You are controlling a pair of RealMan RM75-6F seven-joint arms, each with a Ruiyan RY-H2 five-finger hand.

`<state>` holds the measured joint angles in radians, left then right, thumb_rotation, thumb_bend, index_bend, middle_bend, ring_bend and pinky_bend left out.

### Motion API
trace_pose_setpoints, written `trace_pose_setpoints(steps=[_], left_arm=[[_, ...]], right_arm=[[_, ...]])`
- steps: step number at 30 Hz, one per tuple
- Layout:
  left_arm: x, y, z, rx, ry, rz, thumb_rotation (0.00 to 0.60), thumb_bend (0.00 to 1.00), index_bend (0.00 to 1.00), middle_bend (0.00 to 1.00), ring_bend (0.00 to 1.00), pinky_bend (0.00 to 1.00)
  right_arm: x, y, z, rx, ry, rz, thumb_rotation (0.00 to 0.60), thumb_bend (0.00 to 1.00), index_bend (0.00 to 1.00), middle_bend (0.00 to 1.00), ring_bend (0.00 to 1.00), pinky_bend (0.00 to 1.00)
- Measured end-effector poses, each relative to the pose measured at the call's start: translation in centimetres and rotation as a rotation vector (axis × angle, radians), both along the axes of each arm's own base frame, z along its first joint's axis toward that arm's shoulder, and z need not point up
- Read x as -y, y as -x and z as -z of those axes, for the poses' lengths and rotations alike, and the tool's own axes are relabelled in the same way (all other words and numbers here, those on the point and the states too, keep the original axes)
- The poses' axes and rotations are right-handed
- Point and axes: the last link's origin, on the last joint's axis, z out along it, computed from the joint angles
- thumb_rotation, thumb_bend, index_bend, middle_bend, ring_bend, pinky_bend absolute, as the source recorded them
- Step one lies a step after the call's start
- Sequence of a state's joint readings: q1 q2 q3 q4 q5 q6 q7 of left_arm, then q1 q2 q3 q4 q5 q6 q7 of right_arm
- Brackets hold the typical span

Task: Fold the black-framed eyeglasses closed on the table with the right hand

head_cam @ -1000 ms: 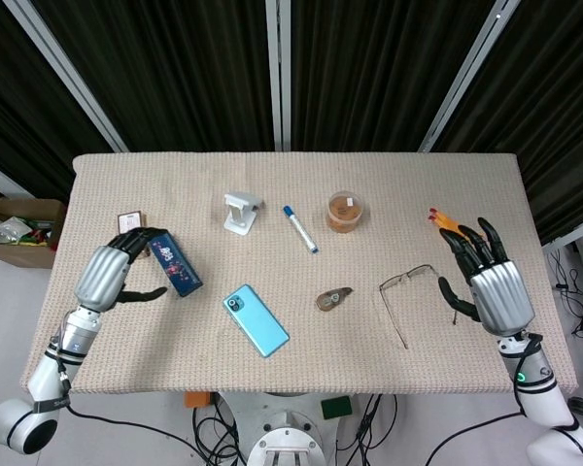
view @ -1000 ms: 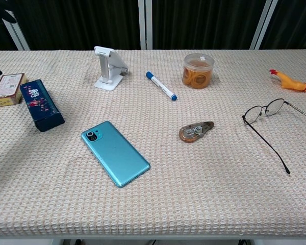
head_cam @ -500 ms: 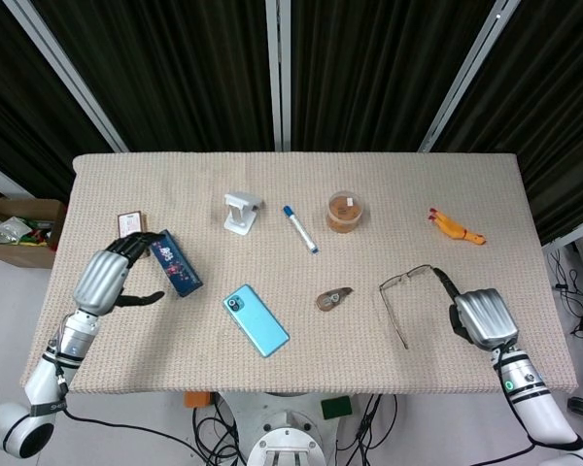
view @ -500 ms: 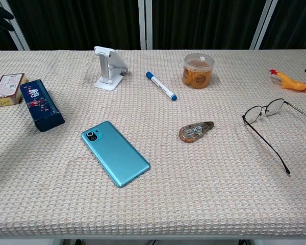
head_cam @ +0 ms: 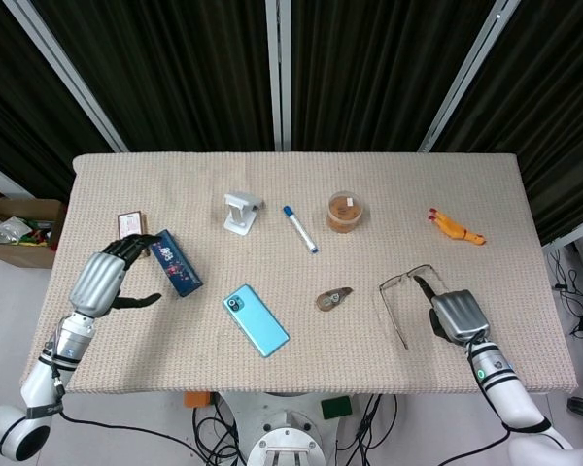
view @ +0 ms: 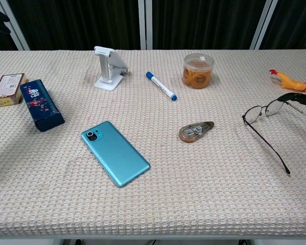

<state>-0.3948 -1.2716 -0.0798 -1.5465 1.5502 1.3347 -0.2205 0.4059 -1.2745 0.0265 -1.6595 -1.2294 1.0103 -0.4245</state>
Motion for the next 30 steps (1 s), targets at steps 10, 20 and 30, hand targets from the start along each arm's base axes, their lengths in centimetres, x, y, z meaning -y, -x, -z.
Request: trace_pose_setpoints(steps=[10, 20, 30], left_arm=[[-0.1, 0.3, 0.1, 0.000, 0.006, -0.008, 0.594, 0.05, 0.17, 0.21, 0.20, 0.27], [-0.3, 0.4, 0.3, 0.006, 0.009, -0.008, 0.595, 0.05, 0.17, 0.21, 0.20, 0.27], [-0.3, 0.7, 0.2, 0.005, 0.011, -0.018, 0.593, 0.05, 0.17, 0.21, 0.20, 0.27]], right_arm=[[1.2, 0.2, 1.4, -0.023, -0.031, 0.017, 0.600, 0.78, 0.00, 0.90, 0.82, 0.78], [1.7, 0.0, 2.2, -0.035, -0.055, 0.037, 0.600, 0.78, 0.00, 0.90, 0.82, 0.78], [2.7, -0.9, 2.5, -0.042, -0.055, 0.024, 0.600, 0.78, 0.00, 0.90, 0.82, 0.78]])
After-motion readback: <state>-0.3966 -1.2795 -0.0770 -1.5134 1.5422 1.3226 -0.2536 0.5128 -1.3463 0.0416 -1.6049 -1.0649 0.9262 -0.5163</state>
